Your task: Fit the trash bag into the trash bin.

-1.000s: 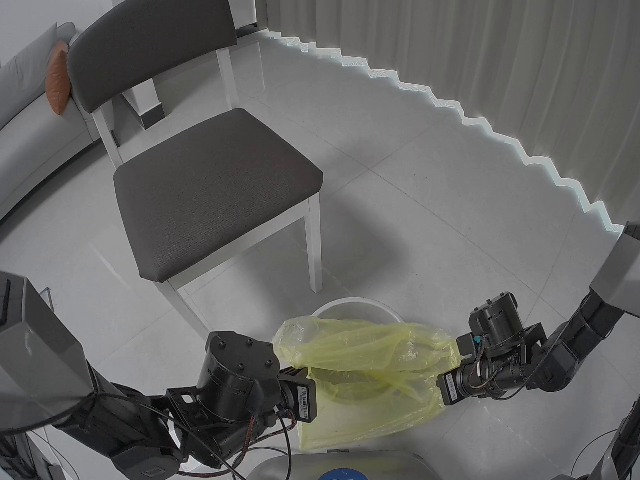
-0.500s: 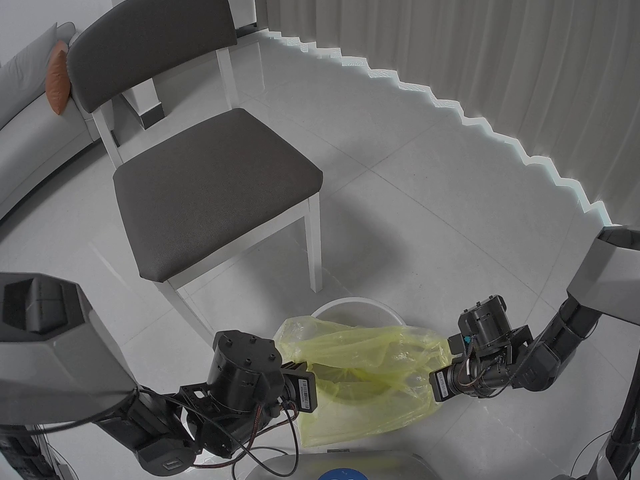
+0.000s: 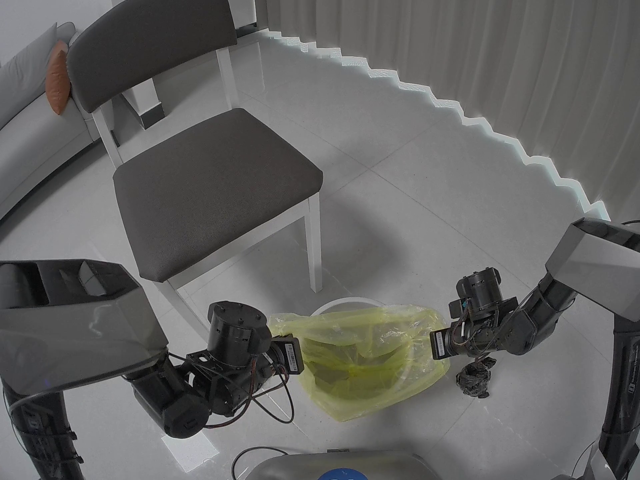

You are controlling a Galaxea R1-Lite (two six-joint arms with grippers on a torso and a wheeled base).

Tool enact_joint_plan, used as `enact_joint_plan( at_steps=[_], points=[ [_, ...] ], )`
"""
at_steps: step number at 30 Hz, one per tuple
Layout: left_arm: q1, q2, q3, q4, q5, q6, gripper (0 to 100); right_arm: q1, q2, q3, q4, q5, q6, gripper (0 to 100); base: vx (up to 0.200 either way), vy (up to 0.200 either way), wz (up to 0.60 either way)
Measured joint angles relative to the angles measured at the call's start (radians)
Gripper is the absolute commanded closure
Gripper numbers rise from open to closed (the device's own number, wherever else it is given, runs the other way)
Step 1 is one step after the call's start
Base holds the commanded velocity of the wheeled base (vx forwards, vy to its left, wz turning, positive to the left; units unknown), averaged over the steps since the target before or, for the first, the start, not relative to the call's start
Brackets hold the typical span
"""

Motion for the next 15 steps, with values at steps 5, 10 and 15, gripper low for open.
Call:
enact_joint_plan(
  at_steps=[5,10,15],
  points=[
    [0.029,0.053,-0.070,-0.010,-0.016,-0.004,100,-0.065,0.036,-0.074,0.047,0.005,-0.007,100,0.000,0.000,0.00],
    [0.046,0.098,-0.092,-0.046,-0.023,-0.013,100,-0.090,0.064,-0.106,0.053,0.006,-0.009,100,0.000,0.000,0.00],
    [0.055,0.120,-0.040,-0.114,-0.023,-0.013,100,-0.087,0.076,-0.100,0.056,0.005,-0.010,100,0.000,0.000,0.00]
  ],
)
